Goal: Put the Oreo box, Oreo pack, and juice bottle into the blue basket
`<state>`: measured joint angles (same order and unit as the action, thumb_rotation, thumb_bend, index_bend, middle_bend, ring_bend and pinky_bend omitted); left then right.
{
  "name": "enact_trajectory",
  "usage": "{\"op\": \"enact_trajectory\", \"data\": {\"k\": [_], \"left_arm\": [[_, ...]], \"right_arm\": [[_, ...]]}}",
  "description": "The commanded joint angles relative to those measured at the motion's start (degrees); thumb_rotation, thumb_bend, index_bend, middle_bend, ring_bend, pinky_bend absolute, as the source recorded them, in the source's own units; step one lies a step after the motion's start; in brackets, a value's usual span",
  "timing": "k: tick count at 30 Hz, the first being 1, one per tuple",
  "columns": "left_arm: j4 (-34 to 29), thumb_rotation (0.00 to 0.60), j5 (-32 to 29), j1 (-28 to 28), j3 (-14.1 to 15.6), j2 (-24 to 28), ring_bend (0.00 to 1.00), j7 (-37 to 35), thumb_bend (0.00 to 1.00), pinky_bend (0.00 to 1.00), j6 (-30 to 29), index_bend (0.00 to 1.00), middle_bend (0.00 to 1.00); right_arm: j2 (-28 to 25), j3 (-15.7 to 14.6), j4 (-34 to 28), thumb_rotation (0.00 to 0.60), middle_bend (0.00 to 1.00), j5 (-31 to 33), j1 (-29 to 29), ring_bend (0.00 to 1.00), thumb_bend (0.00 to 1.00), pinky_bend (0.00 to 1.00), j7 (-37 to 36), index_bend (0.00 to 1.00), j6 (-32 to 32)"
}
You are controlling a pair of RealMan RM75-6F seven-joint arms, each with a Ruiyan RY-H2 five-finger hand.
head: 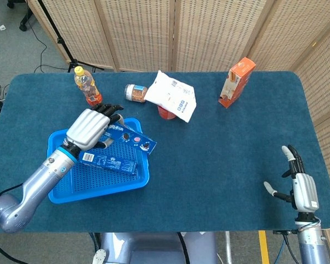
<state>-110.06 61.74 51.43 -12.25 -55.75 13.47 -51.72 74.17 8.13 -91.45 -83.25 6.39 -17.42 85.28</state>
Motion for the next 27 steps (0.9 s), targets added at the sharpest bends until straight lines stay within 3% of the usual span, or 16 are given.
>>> {"op": "enact_trajectory", "data": {"k": [1,20,23,27], "left_arm": [[-0.3,0.6,1.2,-1.1,0.5,0.7,0.2,-0.8,0.34,0.23,-0.7,0.63,0.24],[-0.8,0.6,7.6,-8.1,3.5,6.6,0.2,-7.6,0.31,0.23,-1.7,0.61,0.21],[-0.8,0.6,8.6,-9.0,3.9,7.6,0.18,-8.3,0.28,0.23,-1.7,0.54,0.16],[0.0,0.6,9.0,-9.7,4.9,9.1,0.05,-8.2,0.24,0.18,-0.3,0.34,0.02]], "right_arm": [[0.0,0.0,0.0,0.6,0.0,0.0,0.0,0.0,0.23,0.46,0.2,0.0,-0.1],[0.5,-0.5,-0.2,0.6,0.0,-0.7,0.0,0.0,0.23,0.46,1.5,0.0,0.1],[0.5,-0.5,-0.2,0.6,0.0,-0.7,0.0,0.0,0.23,0.46,1.7,0.0,0.2],[0.6,-0.6,-0.2,0.6,0.0,-0.7,0.0,0.0,0.23,0.46,1.8,0.0,0.3]]}}
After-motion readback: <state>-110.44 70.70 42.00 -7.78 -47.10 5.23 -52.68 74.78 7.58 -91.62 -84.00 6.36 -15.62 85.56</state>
